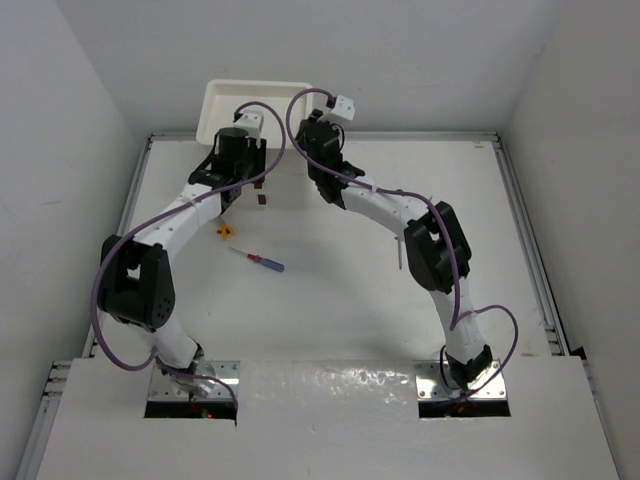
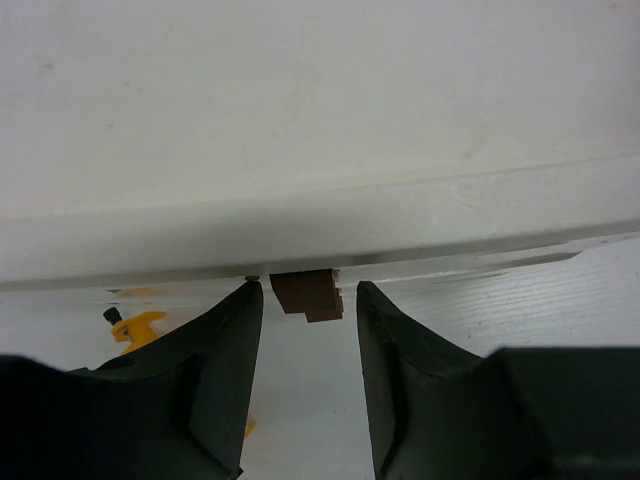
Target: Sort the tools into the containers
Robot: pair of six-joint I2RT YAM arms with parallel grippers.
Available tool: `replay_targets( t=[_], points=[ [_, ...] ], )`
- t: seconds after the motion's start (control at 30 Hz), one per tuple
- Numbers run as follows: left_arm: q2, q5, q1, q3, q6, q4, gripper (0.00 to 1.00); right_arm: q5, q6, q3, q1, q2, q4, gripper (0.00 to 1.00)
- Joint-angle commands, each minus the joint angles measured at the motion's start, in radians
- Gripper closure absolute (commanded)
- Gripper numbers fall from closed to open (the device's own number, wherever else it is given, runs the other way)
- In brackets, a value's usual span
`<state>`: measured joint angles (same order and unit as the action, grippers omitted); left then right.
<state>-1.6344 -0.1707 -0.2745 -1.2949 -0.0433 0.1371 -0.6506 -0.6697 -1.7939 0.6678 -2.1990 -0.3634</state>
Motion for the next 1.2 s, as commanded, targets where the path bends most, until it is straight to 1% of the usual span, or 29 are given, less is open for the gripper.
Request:
replay_targets(
  t=[0.0,0.1,0.13,0.17,0.23,0.3,0.37,0.43,0.6,0.67,0.73,0.77,0.87,1.03,1.17],
  points=[
    [-0.019,-0.012,-0.006,-0.049,0.020,-0.050,0.61,0.081,-0.004,0.045,0.050,-0.010,0.144,1.00],
    [-0.021,-0.039,-0.009,-0.055,0.023,-0.062,0.64,0.086,-0.002,0.048,0.049,-0.010,0.144,1.00],
    [-0.019,-0.049,-0.009,-0.057,0.023,-0.073,0.66,0.086,-0.002,0.050,0.050,-0.010,0.144,1.00],
    [-0.016,-0.056,-0.009,-0.058,0.022,-0.079,0.71,0.085,-0.002,0.053,0.049,-0.008,0.144,1.00],
    [-0.013,-0.072,-0.009,-0.061,0.016,-0.085,0.75,0.085,-0.001,0.060,0.049,-0.005,0.142,1.00],
    [-0.008,-0.088,-0.011,-0.066,0.011,-0.087,0.75,0.083,0.001,0.067,0.049,-0.002,0.141,1.00],
    [-0.004,-0.096,-0.011,-0.073,0.013,-0.082,0.69,0.085,0.004,0.067,0.049,-0.002,0.139,1.00],
    [0.002,-0.095,-0.012,-0.076,0.016,-0.079,0.68,0.085,0.004,0.068,0.050,-0.004,0.139,1.00],
    [-0.007,-0.085,-0.012,-0.089,0.022,-0.080,0.69,0.085,0.005,0.070,0.050,-0.004,0.142,1.00],
    [-0.013,-0.078,-0.014,-0.092,0.023,-0.085,0.73,0.083,0.010,0.074,0.050,-0.002,0.142,1.00],
    [-0.022,-0.072,-0.014,-0.101,0.023,-0.085,0.81,0.078,0.013,0.079,0.050,0.002,0.142,1.00],
    [-0.025,-0.069,-0.014,-0.107,0.025,-0.083,0.88,0.078,0.013,0.082,0.050,0.002,0.141,1.00],
    [-0.033,-0.056,-0.015,-0.113,0.022,-0.083,0.99,0.078,0.015,0.084,0.049,0.002,0.138,1.00],
    [-0.009,-0.052,-0.017,-0.100,0.016,-0.079,1.00,0.078,0.004,0.085,0.050,0.002,0.135,1.00],
    [0.076,-0.040,-0.019,-0.029,-0.004,-0.108,1.00,0.086,-0.054,0.088,0.049,0.008,0.130,1.00]
  ],
)
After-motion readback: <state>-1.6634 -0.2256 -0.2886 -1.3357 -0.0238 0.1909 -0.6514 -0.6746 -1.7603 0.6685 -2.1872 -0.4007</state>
